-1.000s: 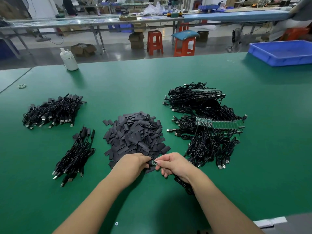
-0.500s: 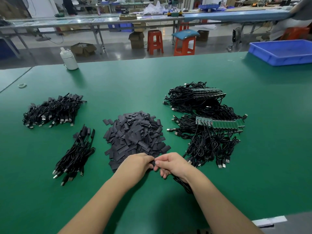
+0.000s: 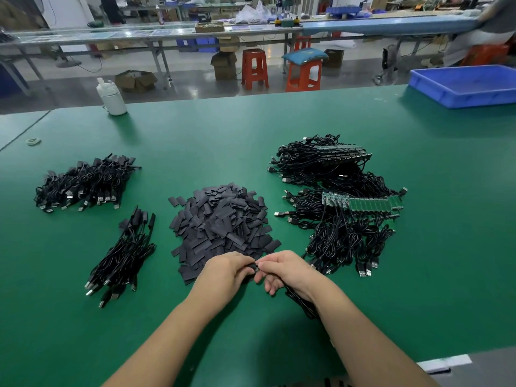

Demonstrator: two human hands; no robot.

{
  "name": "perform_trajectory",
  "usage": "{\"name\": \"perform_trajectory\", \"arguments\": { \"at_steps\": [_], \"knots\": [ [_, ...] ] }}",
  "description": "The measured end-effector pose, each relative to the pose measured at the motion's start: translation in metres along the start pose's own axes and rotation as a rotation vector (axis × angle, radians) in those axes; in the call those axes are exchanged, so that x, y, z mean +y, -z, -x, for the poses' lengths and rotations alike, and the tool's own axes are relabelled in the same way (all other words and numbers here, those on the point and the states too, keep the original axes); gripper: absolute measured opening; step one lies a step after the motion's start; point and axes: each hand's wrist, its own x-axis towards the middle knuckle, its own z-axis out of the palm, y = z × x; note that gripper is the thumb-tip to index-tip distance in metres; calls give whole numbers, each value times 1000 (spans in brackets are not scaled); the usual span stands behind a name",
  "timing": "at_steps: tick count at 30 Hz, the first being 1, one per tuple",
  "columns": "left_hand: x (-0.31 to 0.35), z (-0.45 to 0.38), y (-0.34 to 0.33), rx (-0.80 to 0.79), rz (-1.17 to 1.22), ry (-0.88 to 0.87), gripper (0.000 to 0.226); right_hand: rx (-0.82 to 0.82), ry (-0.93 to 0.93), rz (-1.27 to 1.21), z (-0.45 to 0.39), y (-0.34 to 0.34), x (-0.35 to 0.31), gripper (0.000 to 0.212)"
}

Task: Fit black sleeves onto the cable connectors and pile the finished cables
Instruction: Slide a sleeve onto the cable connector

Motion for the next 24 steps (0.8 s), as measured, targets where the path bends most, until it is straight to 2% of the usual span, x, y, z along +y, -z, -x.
{"name": "perform_trajectory", "arguments": {
  "at_steps": [4,11,18,24],
  "knots": [
    [-2,1,2,-62,-48,-19,24,-29,-12,24,0,-1,-1,15],
    [0,6,0,-7,-29,-48,22,-42,-4,7,4,-3,-4,12],
    [1,12,-2,38,-8,-67,23,-40,-27,49,5,-5,-8,25],
    [-2,16,-4,65,-11,-57,22,-67,-40,54,6,-7,-11,17]
  ]
}}
